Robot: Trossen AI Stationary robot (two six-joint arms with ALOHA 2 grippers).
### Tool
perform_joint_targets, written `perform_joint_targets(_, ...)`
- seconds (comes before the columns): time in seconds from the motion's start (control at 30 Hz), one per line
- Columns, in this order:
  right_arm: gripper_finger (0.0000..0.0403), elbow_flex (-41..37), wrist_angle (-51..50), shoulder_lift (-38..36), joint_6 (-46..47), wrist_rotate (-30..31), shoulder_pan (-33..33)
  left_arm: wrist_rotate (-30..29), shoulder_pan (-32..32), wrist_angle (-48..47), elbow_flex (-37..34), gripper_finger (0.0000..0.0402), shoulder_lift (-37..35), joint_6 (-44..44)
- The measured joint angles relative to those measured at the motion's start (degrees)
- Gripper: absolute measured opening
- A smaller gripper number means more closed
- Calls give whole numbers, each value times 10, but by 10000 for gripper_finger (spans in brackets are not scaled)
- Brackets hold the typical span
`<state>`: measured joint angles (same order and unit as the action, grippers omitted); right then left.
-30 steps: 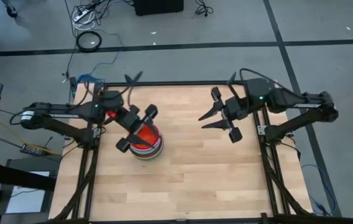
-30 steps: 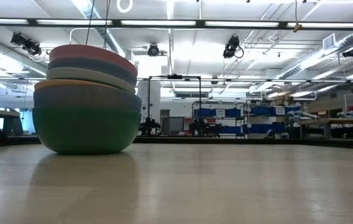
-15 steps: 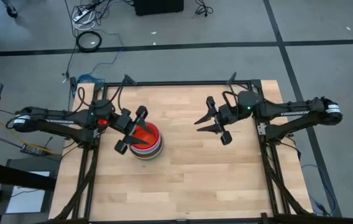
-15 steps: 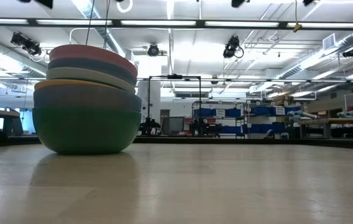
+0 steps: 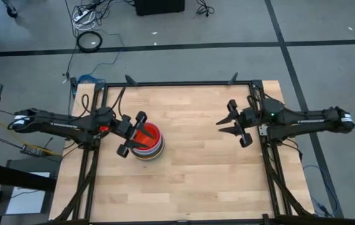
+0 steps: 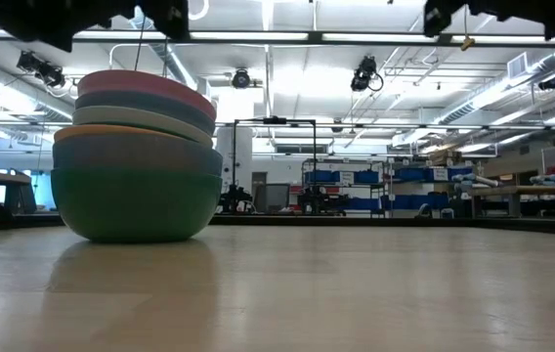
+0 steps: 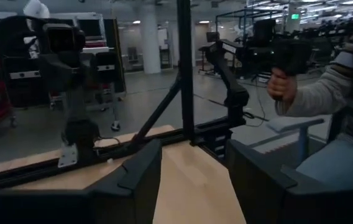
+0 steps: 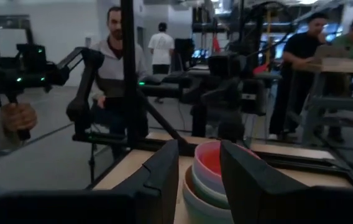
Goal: Nest bowls inside each other
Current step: Return to Home Position
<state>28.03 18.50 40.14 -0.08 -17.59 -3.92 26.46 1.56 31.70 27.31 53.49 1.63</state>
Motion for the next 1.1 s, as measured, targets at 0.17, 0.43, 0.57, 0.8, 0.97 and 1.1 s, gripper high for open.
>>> perform_joint_targets(0.17,105,-44,-4,-42,0,10,0,-13,0,31,-36,188,0,-1)
perform_joint_targets(0.43,105,-104,7,-65,19,60,0,-58,0,183,-141,188,0,-19)
perform_joint_targets(0.57,105,-135,33,-65,22,109,0,-99,0,261,-196,188,0,-33)
perform_joint_targets(0.8,105,-192,89,-65,21,139,0,-134,0,294,-243,188,0,-31)
perform_joint_targets(0.97,105,-238,118,-65,33,170,0,-148,0,295,-263,188,1,-12)
perform_joint_targets(1.1,105,-275,148,-64,41,171,0,-149,0,284,-269,188,2,2)
